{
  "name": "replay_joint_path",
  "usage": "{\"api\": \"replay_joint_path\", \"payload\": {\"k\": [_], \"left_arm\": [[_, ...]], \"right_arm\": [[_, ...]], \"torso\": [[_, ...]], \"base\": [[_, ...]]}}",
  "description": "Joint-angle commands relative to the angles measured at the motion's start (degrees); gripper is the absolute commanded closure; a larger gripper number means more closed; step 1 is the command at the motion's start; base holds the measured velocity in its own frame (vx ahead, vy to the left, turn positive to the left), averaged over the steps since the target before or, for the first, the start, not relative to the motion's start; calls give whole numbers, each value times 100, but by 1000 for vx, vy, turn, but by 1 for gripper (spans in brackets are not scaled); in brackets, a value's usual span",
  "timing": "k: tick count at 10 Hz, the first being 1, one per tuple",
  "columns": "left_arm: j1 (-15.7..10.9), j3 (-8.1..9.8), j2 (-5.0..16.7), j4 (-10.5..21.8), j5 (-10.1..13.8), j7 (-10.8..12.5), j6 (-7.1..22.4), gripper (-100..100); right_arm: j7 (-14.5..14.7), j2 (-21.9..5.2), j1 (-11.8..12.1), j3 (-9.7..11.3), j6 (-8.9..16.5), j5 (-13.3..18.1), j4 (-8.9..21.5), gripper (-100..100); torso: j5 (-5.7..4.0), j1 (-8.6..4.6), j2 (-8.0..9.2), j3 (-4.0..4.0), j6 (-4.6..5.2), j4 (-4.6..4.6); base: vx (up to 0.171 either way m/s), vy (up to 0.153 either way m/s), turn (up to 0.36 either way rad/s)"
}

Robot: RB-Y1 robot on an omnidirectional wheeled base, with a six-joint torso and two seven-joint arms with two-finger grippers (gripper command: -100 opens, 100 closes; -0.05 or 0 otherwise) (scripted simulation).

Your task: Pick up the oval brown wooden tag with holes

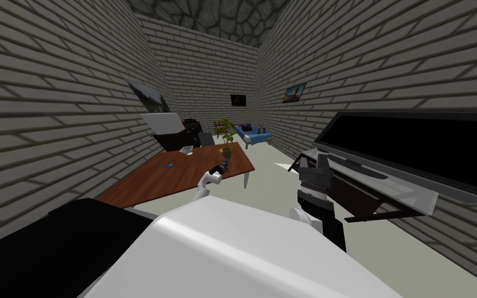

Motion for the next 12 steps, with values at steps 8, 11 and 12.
{"api": "replay_joint_path", "payload": {"k": [8, 11, 12], "left_arm": [[-758, 199, 85, 1098, 306, 220, 1414, -100], [-919, 251, 123, 1394, 370, 266, 1848, -100], [-1076, 306, 165, 1651, 432, 310, 2016, -100]], "right_arm": [[0, 0, 0, 0, 0, 0, 0, 0], [0, 0, 0, 0, 0, 0, 0, 0], [0, 0, 0, 0, 0, 0, 0, 0]], "torso": [[0, 4, -1, -1, -1, -1], [1, 7, -3, -2, -1, -1], [1, 6, 1, 0, -1, 0]], "base": [[46, -28, 3], [44, -15, 7], [48, -19, 11]]}}
